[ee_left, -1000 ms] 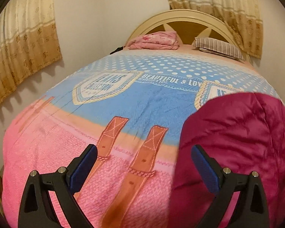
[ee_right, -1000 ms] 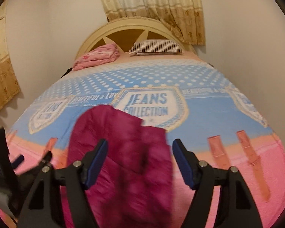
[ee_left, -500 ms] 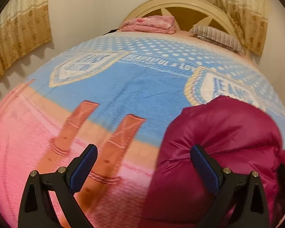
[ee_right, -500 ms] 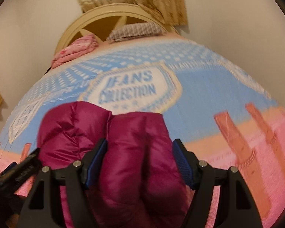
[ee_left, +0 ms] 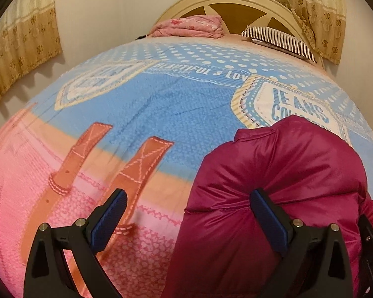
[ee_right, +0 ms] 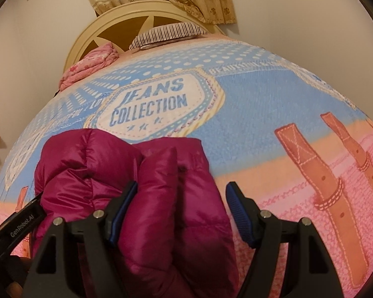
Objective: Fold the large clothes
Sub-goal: 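Fold the held side over the bundle with the left gripper while the right gripper presses it, then press the folded magenta jacket bundle flat with both grippers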
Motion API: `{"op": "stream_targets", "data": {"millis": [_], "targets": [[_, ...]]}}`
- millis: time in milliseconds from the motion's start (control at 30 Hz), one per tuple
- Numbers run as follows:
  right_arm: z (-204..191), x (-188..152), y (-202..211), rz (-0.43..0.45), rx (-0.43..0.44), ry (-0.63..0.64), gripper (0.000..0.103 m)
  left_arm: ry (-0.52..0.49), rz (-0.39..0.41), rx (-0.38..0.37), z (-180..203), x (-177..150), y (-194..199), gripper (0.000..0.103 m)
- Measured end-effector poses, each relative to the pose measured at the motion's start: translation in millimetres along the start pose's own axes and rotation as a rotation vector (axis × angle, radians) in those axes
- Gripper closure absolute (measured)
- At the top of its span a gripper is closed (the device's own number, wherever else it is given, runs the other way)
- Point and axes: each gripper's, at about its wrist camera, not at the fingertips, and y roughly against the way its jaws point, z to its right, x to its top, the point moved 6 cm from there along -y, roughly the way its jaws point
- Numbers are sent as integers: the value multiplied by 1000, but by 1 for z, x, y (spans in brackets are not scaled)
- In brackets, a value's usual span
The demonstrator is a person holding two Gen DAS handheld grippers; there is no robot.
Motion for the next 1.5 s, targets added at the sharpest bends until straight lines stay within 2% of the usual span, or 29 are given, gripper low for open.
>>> {"op": "stream_targets", "data": {"millis": [1500], "targets": [[4, -14, -25, -74, -3, -1, 24, 2, 4, 8, 4, -7, -8, 2]]}}
